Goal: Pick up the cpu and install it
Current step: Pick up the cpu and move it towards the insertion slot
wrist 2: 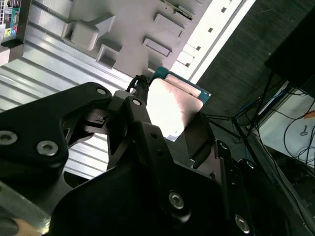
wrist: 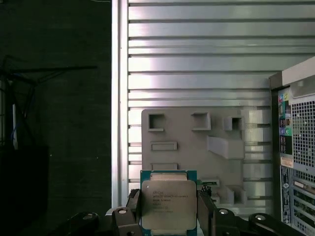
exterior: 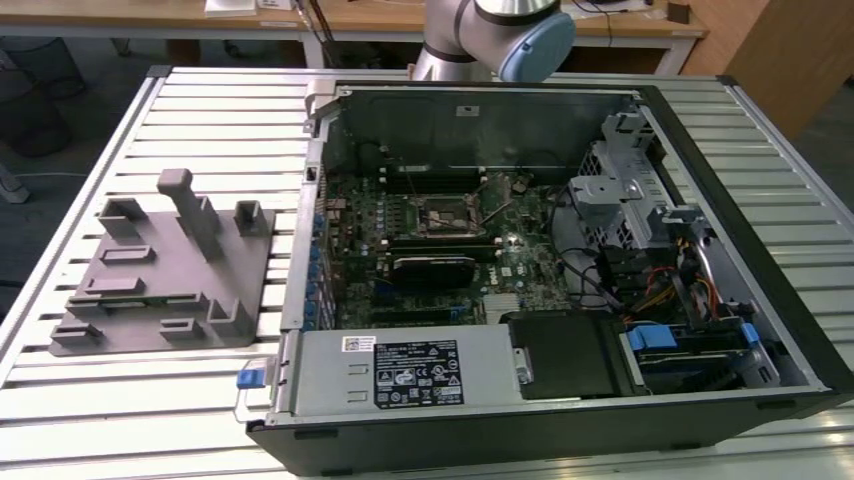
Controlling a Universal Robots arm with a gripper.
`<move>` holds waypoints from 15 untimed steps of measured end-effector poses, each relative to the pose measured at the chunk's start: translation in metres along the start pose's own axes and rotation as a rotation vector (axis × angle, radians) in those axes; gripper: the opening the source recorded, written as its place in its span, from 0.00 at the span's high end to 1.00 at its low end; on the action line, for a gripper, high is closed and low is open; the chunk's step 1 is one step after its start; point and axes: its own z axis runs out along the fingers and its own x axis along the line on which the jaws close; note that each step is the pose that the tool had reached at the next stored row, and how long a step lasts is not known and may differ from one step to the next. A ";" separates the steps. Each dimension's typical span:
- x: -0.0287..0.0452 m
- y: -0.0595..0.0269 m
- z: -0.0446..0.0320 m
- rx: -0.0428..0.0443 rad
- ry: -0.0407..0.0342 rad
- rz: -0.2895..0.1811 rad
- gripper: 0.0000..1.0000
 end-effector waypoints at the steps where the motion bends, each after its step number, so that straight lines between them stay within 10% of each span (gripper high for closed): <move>1: 0.0000 0.0001 -0.0014 0.0000 0.0000 0.000 0.46; 15: -0.0001 0.0010 -0.0134 -0.0005 0.0000 0.000 0.46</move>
